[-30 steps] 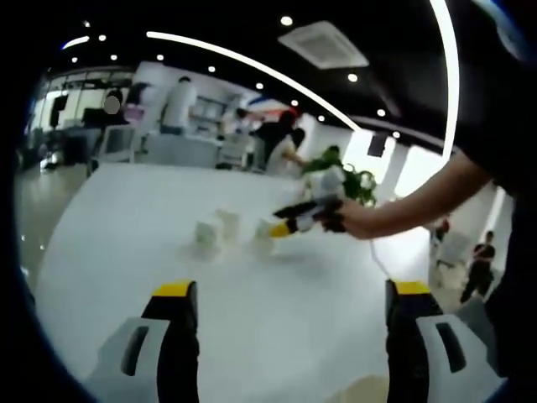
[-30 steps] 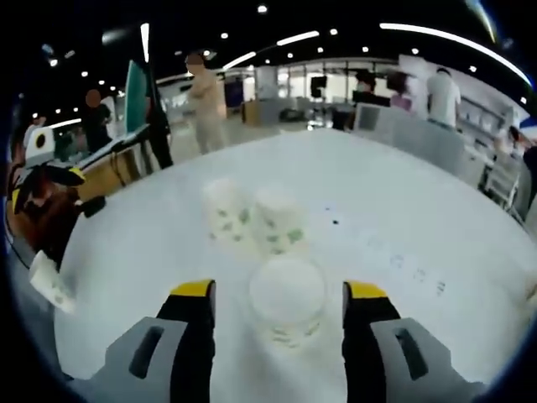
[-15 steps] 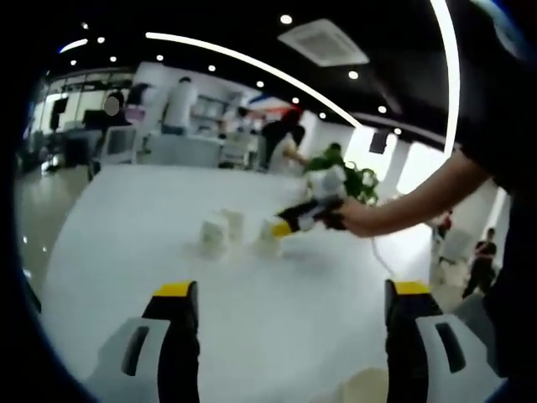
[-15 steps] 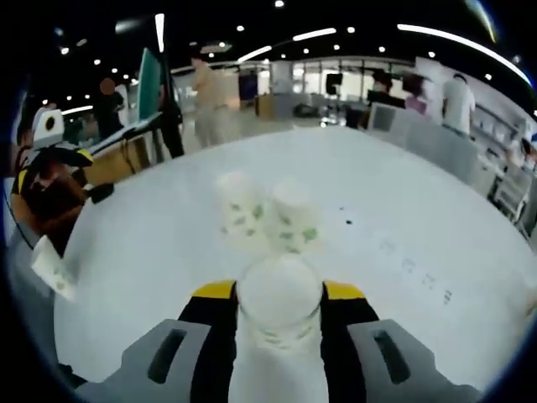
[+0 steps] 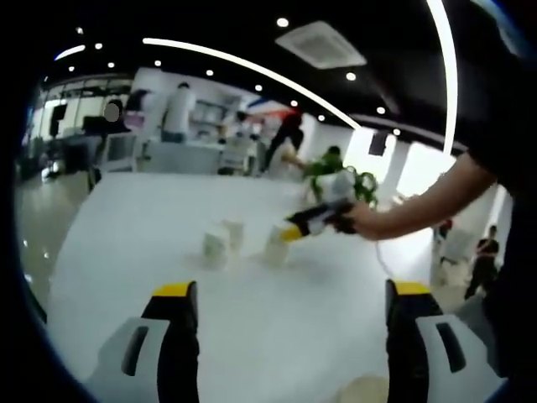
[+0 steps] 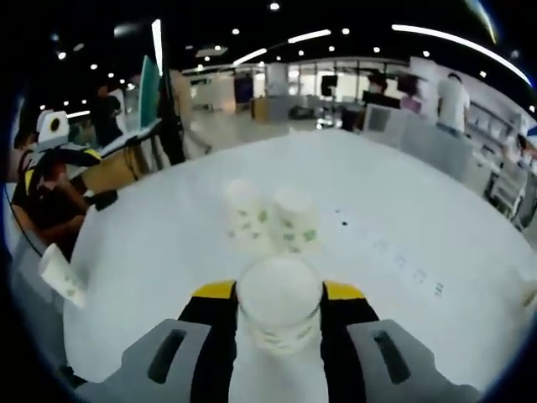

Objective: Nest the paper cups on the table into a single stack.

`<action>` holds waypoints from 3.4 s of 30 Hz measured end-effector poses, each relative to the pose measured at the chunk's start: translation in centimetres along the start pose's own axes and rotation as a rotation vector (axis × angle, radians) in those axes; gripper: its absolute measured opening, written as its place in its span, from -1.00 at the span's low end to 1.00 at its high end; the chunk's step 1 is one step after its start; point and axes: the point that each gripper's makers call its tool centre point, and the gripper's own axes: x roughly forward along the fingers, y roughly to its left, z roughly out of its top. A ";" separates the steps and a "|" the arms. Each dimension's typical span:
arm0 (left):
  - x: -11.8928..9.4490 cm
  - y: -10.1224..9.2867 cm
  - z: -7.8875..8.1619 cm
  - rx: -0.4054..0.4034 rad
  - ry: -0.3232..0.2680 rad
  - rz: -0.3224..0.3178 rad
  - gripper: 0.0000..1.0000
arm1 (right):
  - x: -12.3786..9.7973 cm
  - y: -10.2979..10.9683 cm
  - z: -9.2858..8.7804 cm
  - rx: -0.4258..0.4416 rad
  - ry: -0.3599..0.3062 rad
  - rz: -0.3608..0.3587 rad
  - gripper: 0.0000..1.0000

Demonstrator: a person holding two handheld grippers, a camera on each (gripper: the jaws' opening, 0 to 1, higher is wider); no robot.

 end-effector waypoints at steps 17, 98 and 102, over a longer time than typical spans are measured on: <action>-0.7 -2.3 2.0 0.041 -0.033 -0.037 0.80 | -5.3 4.5 2.7 -0.021 -0.055 -0.018 -0.31; -1.4 -12.4 5.0 -0.189 -0.119 -0.437 0.00 | -15.2 24.7 12.1 0.323 -0.548 0.374 -0.31; -1.3 -12.6 4.8 -0.194 -0.114 -0.449 -0.08 | -15.4 24.7 11.6 0.367 -0.568 0.386 -0.31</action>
